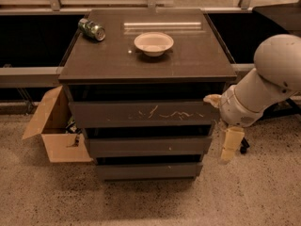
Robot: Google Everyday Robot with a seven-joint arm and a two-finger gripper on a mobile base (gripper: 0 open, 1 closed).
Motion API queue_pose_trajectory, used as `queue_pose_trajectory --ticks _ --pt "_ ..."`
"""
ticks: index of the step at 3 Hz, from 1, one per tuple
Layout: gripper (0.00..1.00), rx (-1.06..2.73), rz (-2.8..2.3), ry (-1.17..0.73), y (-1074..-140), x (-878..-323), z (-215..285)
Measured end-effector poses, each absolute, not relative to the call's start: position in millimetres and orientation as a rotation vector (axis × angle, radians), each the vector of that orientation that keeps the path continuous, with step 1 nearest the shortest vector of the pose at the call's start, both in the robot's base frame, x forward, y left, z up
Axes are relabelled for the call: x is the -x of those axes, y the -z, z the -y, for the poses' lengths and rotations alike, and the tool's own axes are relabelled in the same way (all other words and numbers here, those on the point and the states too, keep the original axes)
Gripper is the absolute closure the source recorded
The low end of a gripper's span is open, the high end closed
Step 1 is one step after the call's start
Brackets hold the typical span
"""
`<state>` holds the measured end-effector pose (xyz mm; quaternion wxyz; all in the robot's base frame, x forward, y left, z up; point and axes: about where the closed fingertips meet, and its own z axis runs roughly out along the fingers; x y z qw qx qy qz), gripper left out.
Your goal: Open top drawer
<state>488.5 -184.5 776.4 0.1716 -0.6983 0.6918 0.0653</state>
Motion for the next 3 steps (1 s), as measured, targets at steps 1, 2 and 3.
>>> queue_pose_trajectory --ticks 1,2,3 --pt "0.00 2.046 -1.886 -0.211 -739 -501 183" --pt "0.00 2.089 -1.807 -0.201 -712 -516 179" --pt "0.00 2.105 -1.759 -0.167 -693 -539 176"
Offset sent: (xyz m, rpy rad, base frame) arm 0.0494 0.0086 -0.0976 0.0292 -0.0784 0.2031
